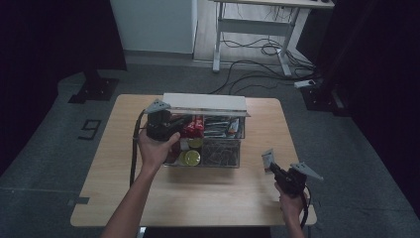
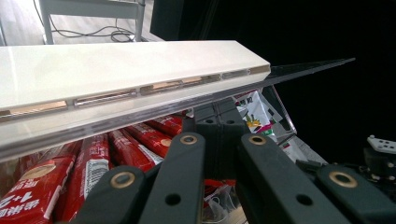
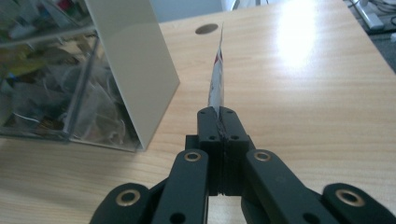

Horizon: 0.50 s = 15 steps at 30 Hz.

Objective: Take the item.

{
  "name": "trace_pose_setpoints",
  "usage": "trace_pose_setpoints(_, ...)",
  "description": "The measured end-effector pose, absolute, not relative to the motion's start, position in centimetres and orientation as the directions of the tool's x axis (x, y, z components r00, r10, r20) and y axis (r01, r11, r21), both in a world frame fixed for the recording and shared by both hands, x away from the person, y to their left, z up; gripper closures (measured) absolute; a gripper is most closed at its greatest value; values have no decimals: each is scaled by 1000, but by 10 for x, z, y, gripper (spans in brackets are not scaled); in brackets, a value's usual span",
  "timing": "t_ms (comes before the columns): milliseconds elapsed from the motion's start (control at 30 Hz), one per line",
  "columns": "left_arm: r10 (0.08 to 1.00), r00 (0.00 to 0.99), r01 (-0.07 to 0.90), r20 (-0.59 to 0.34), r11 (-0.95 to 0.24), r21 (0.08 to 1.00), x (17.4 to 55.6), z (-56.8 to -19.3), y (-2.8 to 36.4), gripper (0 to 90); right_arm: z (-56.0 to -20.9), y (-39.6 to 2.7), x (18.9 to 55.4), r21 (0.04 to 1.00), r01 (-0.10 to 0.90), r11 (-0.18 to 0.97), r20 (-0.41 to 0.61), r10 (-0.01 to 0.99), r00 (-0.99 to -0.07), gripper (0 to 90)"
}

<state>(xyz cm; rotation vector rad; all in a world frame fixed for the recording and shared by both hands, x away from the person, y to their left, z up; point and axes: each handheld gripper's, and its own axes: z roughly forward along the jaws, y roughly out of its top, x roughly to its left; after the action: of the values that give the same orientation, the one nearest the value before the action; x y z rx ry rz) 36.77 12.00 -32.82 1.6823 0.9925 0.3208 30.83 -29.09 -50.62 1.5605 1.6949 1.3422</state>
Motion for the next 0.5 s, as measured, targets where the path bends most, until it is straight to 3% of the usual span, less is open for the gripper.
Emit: trace_pose_setpoints(500,744,612,450,-269,-48,892,368,-330,118,900,-532,-303,319,830,535,-154,298,935,-193,882)
